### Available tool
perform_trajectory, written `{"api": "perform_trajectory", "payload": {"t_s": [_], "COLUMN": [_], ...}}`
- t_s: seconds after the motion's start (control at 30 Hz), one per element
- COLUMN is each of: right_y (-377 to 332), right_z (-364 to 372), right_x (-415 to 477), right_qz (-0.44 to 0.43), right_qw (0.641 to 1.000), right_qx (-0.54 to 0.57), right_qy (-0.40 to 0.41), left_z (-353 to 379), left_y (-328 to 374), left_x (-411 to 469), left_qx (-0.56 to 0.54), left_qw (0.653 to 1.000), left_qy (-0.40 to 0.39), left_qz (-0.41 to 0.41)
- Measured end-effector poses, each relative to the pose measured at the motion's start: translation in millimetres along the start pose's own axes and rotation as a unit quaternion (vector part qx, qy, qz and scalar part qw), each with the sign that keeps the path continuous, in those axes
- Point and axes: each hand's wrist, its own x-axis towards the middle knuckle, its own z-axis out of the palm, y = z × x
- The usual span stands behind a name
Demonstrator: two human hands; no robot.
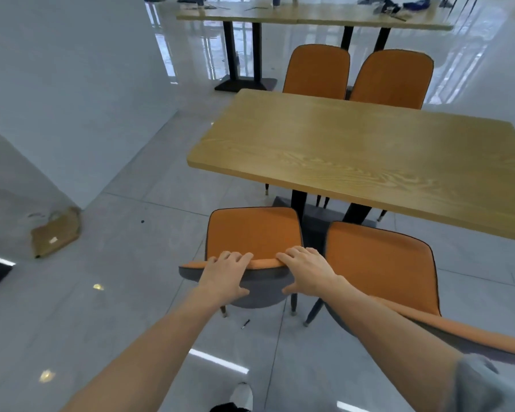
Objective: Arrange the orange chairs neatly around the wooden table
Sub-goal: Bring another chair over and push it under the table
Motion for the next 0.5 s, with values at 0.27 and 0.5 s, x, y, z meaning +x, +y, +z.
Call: {"api": "perform_trajectory", "payload": {"t_s": [0.27,0.5], "right_y": [-19.4,-42.3], "right_z": [11.7,24.7], "right_x": [17.9,5.8], "right_qz": [0.126,0.17], "right_qw": [0.989,0.984], "right_qx": [0.033,0.025], "right_qy": [0.063,0.044], "left_z": [24.4,29.5], "left_y": [-52.1,-68.4], "left_x": [18.3,12.8], "left_qx": [0.007,0.044], "left_qw": [0.997,0.985], "left_qy": [0.045,0.088], "left_qz": [0.057,0.142]}}
